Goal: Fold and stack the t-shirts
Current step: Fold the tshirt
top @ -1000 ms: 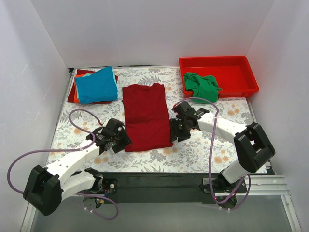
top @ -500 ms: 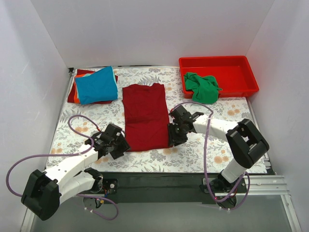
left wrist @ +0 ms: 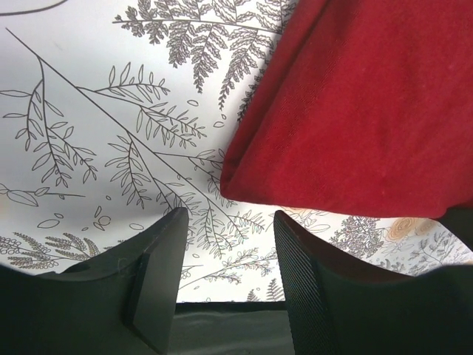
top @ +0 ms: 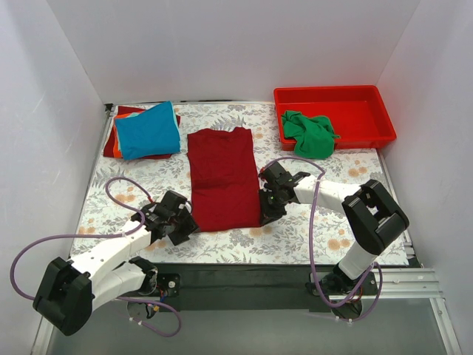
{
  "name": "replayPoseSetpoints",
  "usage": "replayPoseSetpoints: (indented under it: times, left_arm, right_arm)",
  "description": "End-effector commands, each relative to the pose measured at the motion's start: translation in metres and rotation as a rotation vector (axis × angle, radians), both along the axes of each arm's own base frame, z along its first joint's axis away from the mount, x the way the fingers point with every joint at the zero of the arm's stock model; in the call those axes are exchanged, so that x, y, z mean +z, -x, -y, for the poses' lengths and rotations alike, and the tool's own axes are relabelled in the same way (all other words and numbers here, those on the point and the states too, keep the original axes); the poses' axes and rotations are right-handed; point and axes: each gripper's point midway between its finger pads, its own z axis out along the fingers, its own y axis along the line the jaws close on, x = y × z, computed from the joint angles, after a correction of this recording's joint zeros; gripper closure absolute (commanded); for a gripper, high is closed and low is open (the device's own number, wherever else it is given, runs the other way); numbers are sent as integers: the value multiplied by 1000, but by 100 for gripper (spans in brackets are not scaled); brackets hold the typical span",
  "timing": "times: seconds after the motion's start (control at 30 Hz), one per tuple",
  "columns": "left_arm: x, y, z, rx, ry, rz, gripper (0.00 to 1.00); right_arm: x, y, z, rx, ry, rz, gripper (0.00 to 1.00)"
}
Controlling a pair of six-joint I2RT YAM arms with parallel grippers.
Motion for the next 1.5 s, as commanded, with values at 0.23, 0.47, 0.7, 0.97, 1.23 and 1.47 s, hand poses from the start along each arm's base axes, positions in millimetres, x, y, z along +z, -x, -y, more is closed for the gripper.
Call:
replayPoseSetpoints:
  times: [0.23,0.47,0.7,0.97,1.23,1.47]
  left_arm:
    - [-7,-3,-11,44,-47,5,60]
    - [-12,-9,-10,53,-51,16,62]
    - [-21,-10,-8,47,-62,4,67]
    - [-25,-6,-16,62,-87,-9,78]
    - [-32,0,-18,64,-78,-13,92]
    - [-16,-16,-11,21,-78,53,100]
  right_arm:
    - [-15,4,6,5,44,-16,81]
    - [-16,5,7,7,47,-21,82]
    - [-18,5,8,10,52,-25,82]
    - [-17,5,8,11,54,-22,83]
    - [-16,4,8,13,54,-19,91]
    - [-4,3,10,10,54,2,99]
